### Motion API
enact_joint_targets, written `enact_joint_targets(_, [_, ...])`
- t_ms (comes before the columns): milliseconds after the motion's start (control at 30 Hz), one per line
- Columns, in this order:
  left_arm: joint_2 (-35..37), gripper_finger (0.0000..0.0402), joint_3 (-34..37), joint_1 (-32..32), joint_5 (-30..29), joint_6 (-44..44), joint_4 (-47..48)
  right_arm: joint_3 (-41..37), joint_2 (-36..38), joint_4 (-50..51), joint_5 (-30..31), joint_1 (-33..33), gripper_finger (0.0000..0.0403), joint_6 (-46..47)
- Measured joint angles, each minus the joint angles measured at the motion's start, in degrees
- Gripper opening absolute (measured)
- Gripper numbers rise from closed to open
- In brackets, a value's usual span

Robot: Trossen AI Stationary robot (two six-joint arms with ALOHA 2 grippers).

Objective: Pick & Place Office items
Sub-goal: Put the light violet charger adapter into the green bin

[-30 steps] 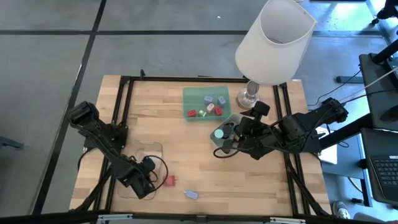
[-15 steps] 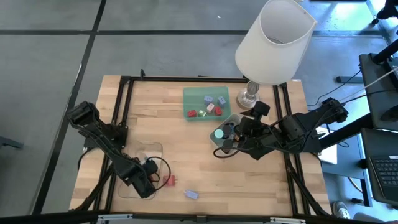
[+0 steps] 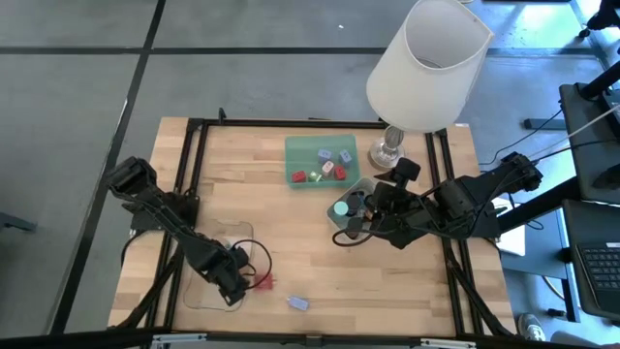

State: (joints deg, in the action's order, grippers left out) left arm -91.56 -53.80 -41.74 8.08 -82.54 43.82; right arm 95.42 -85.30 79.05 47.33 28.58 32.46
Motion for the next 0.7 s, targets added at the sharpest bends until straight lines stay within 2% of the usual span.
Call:
enact_joint_targets(233, [3.38,0.0190,-2.25,1.12,0.01,-2.19,4.25,0.00,0.00,0.01,-0.88,0.00,0.0310,0.08])
enact_joint_targets(367, [6.78,0.0185,-5.28,1.10,-3.16,-2.21,8.27,0.00,0.00,0.00,-1.45,0.00,0.0310,0.13])
enact_joint_targets(467, [9.76,0.0185,-7.34,1.10,-8.00,-2.24,9.26,0.00,0.00,-0.09,-1.30,0.00,0.0310,1.74])
enact_joint_targets(567, [12.63,0.0185,-8.97,1.08,-15.41,-1.34,8.41,0.00,0.00,-0.44,-0.85,0.00,0.0310,3.83])
enact_joint_targets(633, [14.20,0.0185,-9.22,1.10,-21.47,2.23,5.33,0.00,0.00,-0.44,-0.85,0.00,0.0310,4.45])
enact_joint_targets(700, [15.16,0.0185,-9.22,1.08,-28.20,9.65,0.27,0.00,0.00,-0.44,-0.83,0.00,0.0310,4.47])
